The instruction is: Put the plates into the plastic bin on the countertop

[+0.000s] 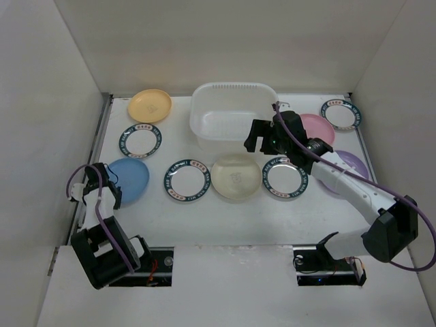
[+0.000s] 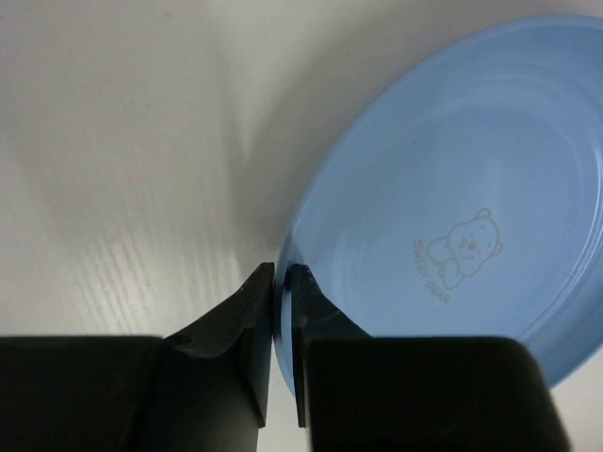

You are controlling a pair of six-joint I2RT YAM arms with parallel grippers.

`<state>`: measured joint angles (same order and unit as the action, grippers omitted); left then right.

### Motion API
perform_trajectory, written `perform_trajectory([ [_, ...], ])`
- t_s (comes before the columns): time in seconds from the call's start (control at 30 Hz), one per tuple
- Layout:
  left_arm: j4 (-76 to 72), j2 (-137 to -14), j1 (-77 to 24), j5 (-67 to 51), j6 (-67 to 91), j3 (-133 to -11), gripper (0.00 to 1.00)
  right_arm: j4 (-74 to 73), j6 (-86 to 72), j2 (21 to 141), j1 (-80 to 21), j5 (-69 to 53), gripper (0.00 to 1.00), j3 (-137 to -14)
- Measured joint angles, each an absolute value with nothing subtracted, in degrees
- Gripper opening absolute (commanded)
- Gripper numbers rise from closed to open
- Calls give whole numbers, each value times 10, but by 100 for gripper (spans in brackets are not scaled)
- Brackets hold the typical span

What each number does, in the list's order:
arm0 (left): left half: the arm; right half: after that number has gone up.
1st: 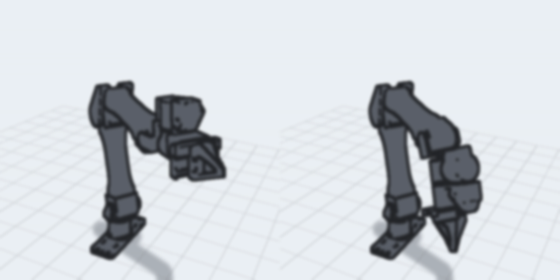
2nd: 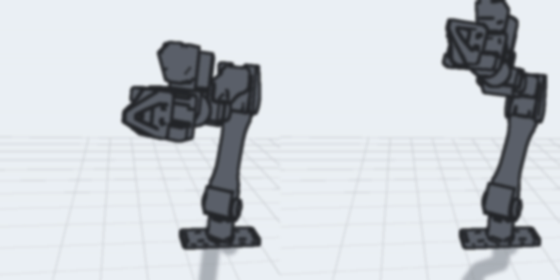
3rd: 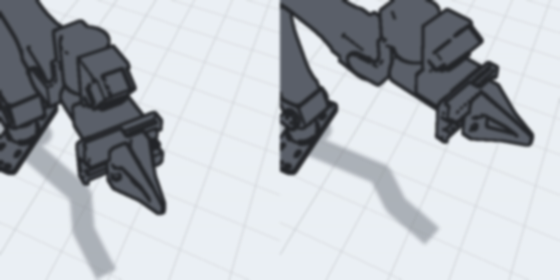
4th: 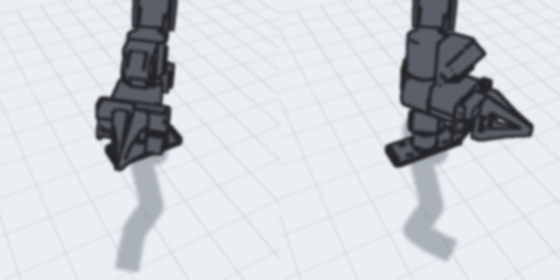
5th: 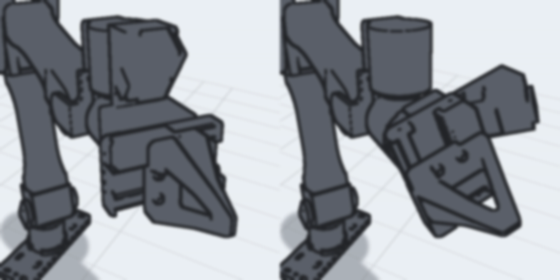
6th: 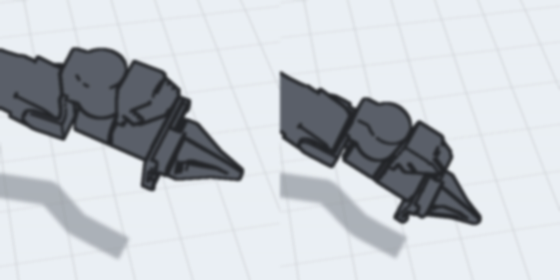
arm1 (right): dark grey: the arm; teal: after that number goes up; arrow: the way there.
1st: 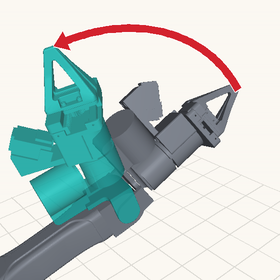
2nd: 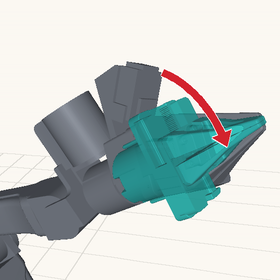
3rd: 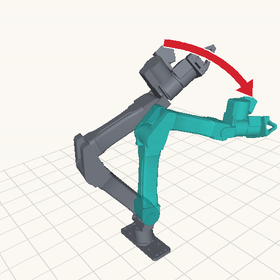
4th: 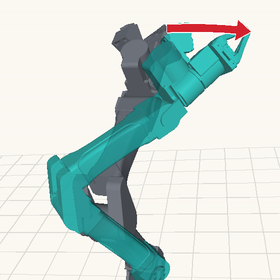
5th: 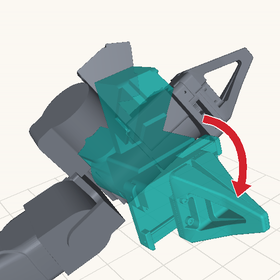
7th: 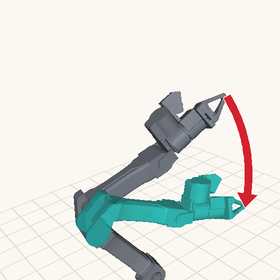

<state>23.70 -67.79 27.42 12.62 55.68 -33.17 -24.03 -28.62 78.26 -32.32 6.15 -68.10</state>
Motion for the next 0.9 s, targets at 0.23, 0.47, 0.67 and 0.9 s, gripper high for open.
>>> perform_trajectory([
  [0.23, 363, -531, 276, 129, 553, -336, 0, -239, -300, 781, -323, 55, 100, -676],
  [0.47, 517, -442, 208, 154, 536, -483, 0, -232, -316, 773, -322, 39, 100, -665],
  [0.67, 519, -496, 109, 160, 495, -676, 1, -221, -326, 747, -315, 31, 100, -639],
  [0.9, 415, -722, -54, 121, 422, -883, 2, -220, -332, 655, -284, 52, 100, -563],
])
